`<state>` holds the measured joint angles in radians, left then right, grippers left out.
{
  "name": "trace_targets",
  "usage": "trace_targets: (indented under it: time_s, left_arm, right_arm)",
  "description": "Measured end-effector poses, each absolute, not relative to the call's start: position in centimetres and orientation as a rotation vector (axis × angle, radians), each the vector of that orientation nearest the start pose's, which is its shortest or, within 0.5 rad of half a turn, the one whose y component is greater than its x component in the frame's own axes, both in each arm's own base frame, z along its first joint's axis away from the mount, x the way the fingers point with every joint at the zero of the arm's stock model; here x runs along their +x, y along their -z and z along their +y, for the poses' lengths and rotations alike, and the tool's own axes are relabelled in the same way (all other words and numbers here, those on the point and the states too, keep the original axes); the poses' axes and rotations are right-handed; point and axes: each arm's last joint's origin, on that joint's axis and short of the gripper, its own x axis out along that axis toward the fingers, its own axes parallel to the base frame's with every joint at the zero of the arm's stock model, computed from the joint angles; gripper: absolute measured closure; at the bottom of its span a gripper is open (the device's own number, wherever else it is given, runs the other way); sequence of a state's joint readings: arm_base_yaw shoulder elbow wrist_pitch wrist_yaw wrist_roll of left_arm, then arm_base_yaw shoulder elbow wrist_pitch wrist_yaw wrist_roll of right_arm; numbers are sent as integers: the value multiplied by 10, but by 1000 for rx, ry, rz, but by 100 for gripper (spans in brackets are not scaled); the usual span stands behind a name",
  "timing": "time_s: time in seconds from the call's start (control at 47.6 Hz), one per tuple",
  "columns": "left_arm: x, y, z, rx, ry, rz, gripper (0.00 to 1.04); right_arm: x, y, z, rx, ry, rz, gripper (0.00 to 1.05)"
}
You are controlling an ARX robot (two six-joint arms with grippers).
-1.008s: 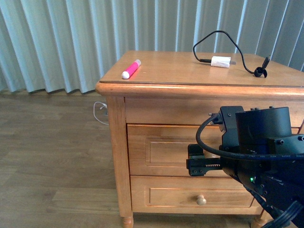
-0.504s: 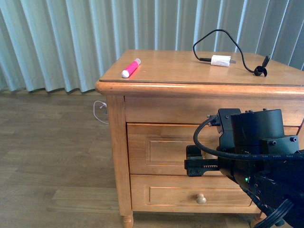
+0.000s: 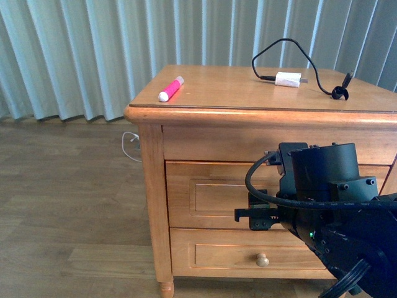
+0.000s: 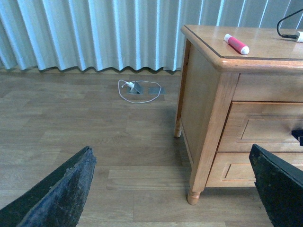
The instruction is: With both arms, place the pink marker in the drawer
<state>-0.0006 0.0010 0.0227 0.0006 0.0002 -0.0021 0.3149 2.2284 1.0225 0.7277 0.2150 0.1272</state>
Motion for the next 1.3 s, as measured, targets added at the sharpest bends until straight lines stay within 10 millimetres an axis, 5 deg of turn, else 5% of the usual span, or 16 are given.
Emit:
trace_targets:
  time_s: [0.147, 0.21, 0.567, 1.029, 1.302]
  left_arm:
    - [96, -171, 0, -2, 1, -22, 6]
    - [96, -171, 0, -2, 1, -22, 6]
    - [96, -171, 0, -2, 1, -22, 6]
    - [96, -171, 0, -2, 1, -22, 6]
    - [96, -171, 0, -2, 1, -22, 6]
  right_arm:
    - [393, -61, 122, -2, -71, 479, 77]
    - [393, -60, 122, -5, -71, 491, 82]
    - [384, -66, 126, 20, -72, 566, 83]
    - [291, -78, 132, 13, -80, 729, 83]
    - [270, -74, 134, 7, -107, 772, 48]
